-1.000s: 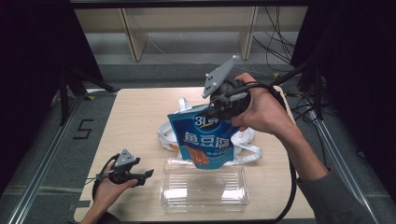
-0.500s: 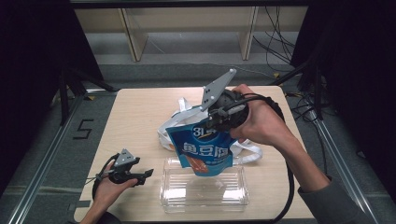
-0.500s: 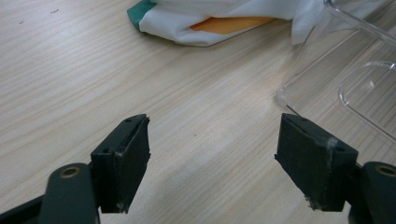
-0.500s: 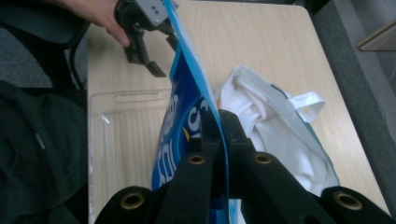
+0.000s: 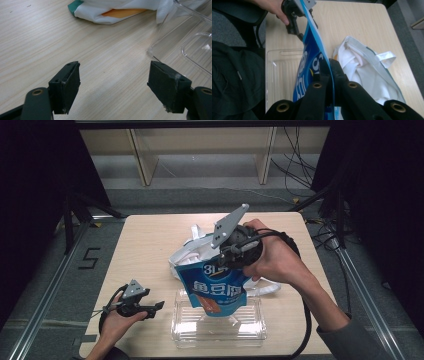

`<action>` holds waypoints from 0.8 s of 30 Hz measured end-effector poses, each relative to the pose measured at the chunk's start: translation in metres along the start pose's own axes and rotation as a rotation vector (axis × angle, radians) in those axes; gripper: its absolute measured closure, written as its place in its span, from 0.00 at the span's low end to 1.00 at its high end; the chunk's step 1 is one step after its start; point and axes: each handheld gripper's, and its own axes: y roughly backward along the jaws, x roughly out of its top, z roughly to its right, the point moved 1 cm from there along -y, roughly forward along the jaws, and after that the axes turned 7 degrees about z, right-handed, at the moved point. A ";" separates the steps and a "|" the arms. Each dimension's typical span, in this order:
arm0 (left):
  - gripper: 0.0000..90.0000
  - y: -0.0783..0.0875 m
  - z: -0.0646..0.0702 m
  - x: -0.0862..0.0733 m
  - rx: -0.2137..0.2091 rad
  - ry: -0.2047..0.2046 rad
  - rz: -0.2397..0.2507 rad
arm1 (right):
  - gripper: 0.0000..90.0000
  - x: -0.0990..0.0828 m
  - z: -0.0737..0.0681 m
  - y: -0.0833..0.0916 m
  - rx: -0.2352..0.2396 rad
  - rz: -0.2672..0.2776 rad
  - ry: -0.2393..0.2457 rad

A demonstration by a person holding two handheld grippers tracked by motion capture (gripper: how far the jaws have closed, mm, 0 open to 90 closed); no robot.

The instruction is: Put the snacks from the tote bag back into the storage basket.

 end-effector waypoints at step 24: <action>0.28 0.000 -0.001 0.000 -0.009 -0.017 -0.015 | 1.00 -0.036 0.010 -0.042 0.085 -0.005 -0.021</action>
